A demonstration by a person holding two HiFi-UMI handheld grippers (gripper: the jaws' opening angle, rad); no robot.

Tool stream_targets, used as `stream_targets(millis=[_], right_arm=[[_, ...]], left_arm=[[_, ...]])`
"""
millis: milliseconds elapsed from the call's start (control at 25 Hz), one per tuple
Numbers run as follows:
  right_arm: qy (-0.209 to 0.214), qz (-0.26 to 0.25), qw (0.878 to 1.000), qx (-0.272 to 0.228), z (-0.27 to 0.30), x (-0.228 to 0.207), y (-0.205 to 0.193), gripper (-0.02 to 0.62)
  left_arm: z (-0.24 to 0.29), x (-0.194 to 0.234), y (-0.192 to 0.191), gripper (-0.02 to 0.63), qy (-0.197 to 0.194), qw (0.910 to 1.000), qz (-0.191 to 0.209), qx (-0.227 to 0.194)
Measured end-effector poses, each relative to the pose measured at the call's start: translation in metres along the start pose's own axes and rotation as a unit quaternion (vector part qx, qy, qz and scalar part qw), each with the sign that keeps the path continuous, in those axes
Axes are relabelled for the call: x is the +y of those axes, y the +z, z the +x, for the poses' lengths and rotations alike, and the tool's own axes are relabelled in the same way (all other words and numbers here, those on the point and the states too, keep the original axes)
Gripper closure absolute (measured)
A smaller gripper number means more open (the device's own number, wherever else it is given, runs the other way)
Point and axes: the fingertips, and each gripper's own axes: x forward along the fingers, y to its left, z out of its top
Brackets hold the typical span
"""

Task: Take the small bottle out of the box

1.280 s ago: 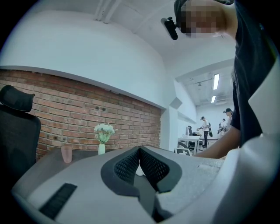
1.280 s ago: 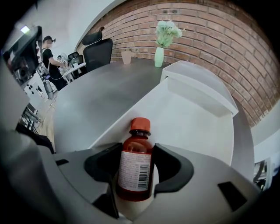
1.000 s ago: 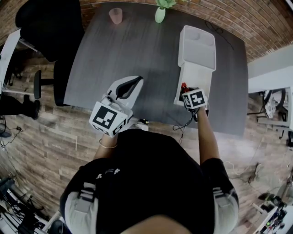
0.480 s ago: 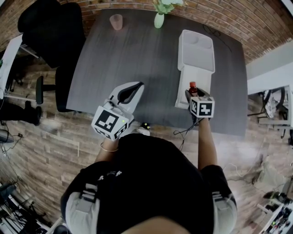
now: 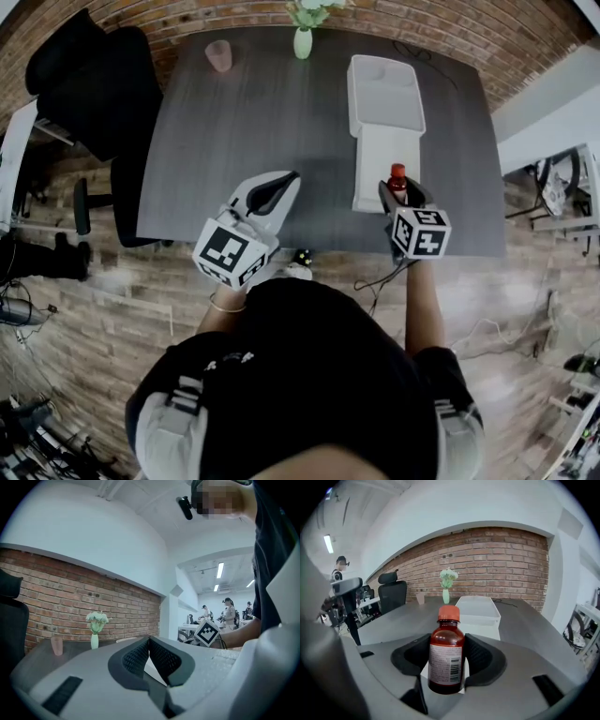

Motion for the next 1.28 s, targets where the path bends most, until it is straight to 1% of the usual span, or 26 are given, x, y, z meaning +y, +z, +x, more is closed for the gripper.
stream_targets(millis=[160, 400, 760, 1000, 1280], right_arm=[[-0.006, 0.016, 0.999, -0.043, -0.031, 0.004, 0.013, 0.376], [-0.016, 0.034, 0.994, -0.105, -0.076, 0.017, 0.024, 0.376], [-0.019, 0.046, 0.984, -0.169, -0.145, 0.03, 0.032, 0.376], [-0.023, 0.049, 0.98, -0.193, -0.178, 0.038, 0.029, 0.376], [-0.035, 0.048, 0.978, -0.202, -0.19, 0.04, 0.024, 0.376]], left_arm=[[0.001, -0.018, 0.001, 0.604, -0.017, 0.9998, 0.001, 0.005], [-0.003, -0.04, 0.003, 0.604, -0.037, 0.9992, 0.01, 0.008], [-0.006, -0.083, 0.01, 0.604, -0.069, 0.9972, 0.025, 0.014], [-0.013, -0.103, 0.009, 0.604, -0.08, 0.9961, 0.031, 0.017], [-0.02, -0.112, 0.009, 0.604, -0.083, 0.9959, 0.034, 0.015]])
